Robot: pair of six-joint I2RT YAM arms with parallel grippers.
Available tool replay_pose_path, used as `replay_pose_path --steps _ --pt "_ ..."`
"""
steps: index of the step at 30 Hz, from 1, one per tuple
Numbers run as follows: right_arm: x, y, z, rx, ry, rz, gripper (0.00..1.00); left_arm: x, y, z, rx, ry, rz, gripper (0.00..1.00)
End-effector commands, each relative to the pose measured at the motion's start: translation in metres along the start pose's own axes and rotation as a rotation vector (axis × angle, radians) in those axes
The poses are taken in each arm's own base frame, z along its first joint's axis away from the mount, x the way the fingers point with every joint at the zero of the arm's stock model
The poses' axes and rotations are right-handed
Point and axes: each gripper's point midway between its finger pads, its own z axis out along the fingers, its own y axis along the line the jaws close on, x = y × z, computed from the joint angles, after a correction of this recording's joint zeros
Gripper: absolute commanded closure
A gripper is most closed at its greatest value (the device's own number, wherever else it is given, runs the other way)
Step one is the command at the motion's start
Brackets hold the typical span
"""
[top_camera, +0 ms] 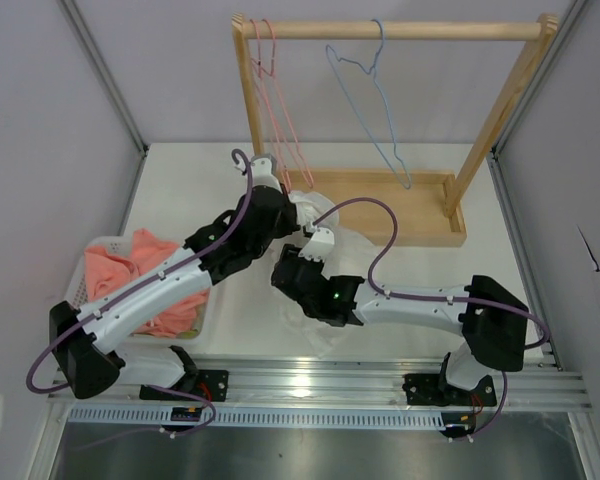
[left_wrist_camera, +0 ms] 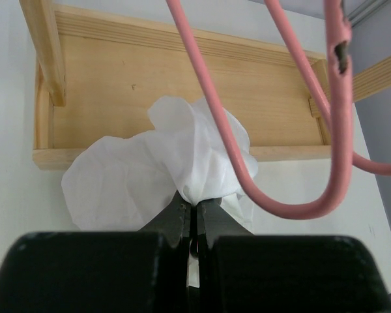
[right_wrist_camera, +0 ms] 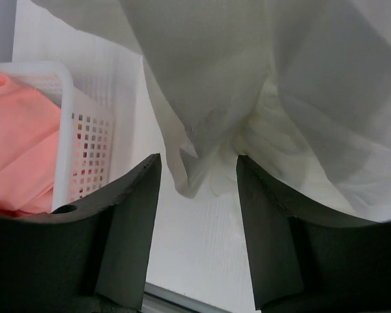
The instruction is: Place the skirt on the hanger
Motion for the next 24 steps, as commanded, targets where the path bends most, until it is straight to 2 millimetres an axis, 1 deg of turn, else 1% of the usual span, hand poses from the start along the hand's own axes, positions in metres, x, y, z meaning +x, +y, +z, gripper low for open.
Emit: replay_pose_path --steps 1,2,4,7,8,12,13,14,15,16,19,20,22,23,24 --pt "-0.02 0.01 0.008 0.033 -0.094 0.063 0.44 -0.016 -0.008 -0.016 0.048 -0.039 -0.018 1.0" --pt "-0.018 0.008 0.01 0.039 -0.094 0.061 0.44 -0.02 -0.01 -0.017 0.055 -0.046 -0.021 1.0" --pt "-0.017 0.006 0.014 0.04 -0.101 0.064 0.45 -0.019 -0.011 -0.019 0.064 -0.041 -0.011 1.0" --pt "-0.015 0.0 0.019 0.057 -0.099 0.044 0.53 -0.018 -0.009 -0.02 0.064 -0.035 -0.005 1.0" --pt "-0.016 0.0 0.019 0.06 -0.1 0.047 0.59 -0.018 -0.009 -0.021 0.063 -0.034 -0.004 1.0" --pt "-0.02 -0.008 0.015 0.081 -0.111 0.039 0.71 -0.018 -0.004 -0.023 0.052 -0.038 0.001 1.0" --pt "-0.023 -0.009 0.013 0.082 -0.113 0.039 0.75 -0.019 -0.004 -0.024 0.052 -0.04 0.002 1.0" --pt "-0.023 -0.01 0.013 0.084 -0.114 0.038 0.85 -0.019 -0.004 -0.025 0.053 -0.041 0.003 1.0" --pt "-0.023 -0.013 0.012 0.091 -0.111 0.03 0.89 -0.02 -0.003 -0.024 0.05 -0.043 0.002 1.0" --pt "-0.028 -0.014 0.009 0.092 -0.115 0.039 1.0 -0.02 -0.003 -0.025 0.051 -0.042 0.004 1.0" --pt "-0.033 -0.021 0.002 0.104 -0.116 0.025 1.0 -0.023 -0.002 -0.026 0.043 -0.052 0.014 1.0" --pt "-0.042 -0.02 -0.007 0.092 -0.126 0.037 1.0 -0.025 0.0 -0.026 0.038 -0.058 0.023 1.0" --pt "-0.052 -0.029 -0.018 0.1 -0.133 0.03 1.0 -0.027 0.005 -0.026 0.017 -0.061 0.036 1.0" --pt "-0.069 -0.029 -0.032 0.082 -0.159 0.058 1.0 -0.028 0.008 -0.026 0.009 -0.065 0.038 1.0" --pt "-0.076 -0.034 -0.039 0.085 -0.165 0.054 1.0 -0.029 0.01 -0.026 0.007 -0.064 0.04 1.0"
